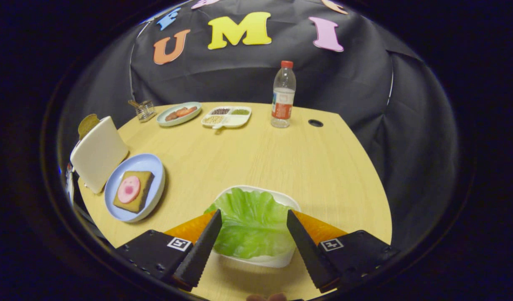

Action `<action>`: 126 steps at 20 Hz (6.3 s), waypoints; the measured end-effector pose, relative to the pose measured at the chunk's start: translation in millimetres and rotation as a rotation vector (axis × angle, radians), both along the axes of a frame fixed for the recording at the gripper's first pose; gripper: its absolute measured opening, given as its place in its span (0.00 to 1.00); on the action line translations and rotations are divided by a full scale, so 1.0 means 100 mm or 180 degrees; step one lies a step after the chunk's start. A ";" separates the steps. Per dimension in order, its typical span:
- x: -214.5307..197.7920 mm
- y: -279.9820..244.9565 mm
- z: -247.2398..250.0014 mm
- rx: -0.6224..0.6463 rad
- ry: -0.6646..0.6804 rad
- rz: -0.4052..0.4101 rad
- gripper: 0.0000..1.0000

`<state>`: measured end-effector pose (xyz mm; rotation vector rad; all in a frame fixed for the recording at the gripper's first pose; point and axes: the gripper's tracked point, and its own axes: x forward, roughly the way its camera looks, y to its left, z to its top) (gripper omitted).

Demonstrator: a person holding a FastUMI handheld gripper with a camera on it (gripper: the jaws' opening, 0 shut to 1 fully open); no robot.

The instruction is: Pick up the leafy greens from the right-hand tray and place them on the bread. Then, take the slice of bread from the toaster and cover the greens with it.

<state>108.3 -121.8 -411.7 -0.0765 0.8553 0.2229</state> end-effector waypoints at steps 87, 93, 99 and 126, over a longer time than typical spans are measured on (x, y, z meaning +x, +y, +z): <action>-0.39 3.04 1.28 0.0212 -0.0714 0.0361 0.97; -0.64 3.62 2.06 0.0514 -0.1005 0.0287 0.96; -0.73 4.38 2.29 0.0712 -0.0933 0.0193 0.97; -0.41 4.60 2.30 0.0619 -0.0728 -0.0051 0.05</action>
